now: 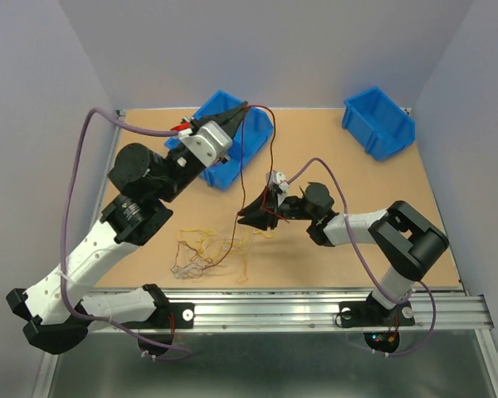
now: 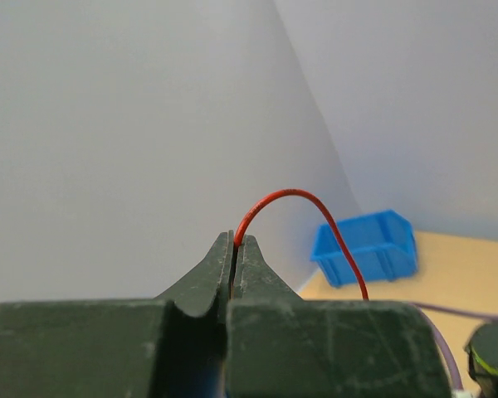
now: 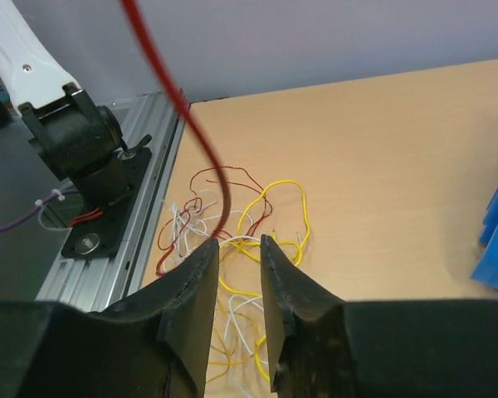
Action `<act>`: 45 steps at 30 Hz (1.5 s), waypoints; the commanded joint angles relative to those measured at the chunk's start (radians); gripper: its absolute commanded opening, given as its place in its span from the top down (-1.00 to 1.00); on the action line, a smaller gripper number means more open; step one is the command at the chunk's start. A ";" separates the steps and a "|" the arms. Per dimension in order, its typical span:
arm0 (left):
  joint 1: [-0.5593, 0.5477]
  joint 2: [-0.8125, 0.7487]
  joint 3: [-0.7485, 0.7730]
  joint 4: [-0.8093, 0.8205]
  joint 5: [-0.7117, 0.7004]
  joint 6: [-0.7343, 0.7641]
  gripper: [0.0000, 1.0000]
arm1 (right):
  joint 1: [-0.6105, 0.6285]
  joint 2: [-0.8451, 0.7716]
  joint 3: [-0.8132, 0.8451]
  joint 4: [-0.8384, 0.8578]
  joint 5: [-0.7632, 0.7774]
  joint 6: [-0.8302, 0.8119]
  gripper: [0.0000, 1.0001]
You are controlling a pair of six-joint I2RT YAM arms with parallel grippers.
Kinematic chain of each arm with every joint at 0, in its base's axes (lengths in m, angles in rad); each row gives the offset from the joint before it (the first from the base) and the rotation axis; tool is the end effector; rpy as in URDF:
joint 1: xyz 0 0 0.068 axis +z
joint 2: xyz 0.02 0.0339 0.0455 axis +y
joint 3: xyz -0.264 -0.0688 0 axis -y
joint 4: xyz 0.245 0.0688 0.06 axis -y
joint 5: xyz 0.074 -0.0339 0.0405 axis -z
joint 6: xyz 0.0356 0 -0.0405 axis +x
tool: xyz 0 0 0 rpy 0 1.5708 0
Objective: Untangle the cables
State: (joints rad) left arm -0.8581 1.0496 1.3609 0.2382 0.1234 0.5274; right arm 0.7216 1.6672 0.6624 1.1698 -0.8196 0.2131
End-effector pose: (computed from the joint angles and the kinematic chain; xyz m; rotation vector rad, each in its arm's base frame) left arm 0.1253 -0.1516 0.5317 0.7424 0.7173 -0.3640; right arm 0.2264 0.2338 0.2178 -1.0681 1.1983 1.3135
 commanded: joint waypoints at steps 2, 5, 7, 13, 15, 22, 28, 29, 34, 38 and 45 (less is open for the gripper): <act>-0.007 -0.065 0.095 0.137 -0.181 0.013 1.00 | 0.013 0.031 0.074 0.030 0.010 0.003 0.89; -0.007 -0.082 0.077 0.176 -0.241 0.000 1.00 | 0.015 0.031 0.075 0.034 0.016 0.015 0.91; -0.007 -0.088 0.046 0.197 -0.287 0.014 1.00 | 0.016 0.025 0.069 0.051 0.011 0.025 0.99; -0.007 -0.085 -0.005 0.228 -0.321 0.033 1.00 | 0.021 0.025 0.066 0.071 -0.012 0.028 -0.18; -0.007 -0.082 -0.005 0.227 -0.320 0.023 1.00 | 0.022 0.029 0.069 0.079 0.009 0.034 -0.28; -0.007 -0.079 -0.022 0.213 -0.292 -0.015 1.00 | 0.048 0.052 0.071 0.109 0.348 0.009 -0.47; -0.007 -0.076 -0.036 0.208 -0.272 -0.049 1.00 | 0.074 0.124 0.117 0.185 0.560 -0.067 -0.57; -0.007 -0.074 -0.033 0.202 -0.266 -0.050 1.00 | 0.088 0.138 0.127 0.189 0.598 -0.101 -0.57; -0.007 -0.083 -0.026 0.185 -0.254 -0.073 1.00 | 0.098 0.192 0.178 0.220 0.734 -0.121 -0.53; -0.007 -0.095 -0.028 0.174 -0.245 -0.089 1.00 | 0.099 0.201 0.180 0.249 0.854 -0.115 -0.50; -0.007 -0.102 -0.036 0.161 -0.235 -0.101 1.00 | 0.101 0.201 0.184 0.266 0.936 -0.089 -0.27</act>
State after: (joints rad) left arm -0.8581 0.9718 1.3224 0.3546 -0.1280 0.4446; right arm 0.8131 1.8633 0.7952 1.2675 0.0437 0.1249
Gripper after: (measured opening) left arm 0.041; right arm 0.661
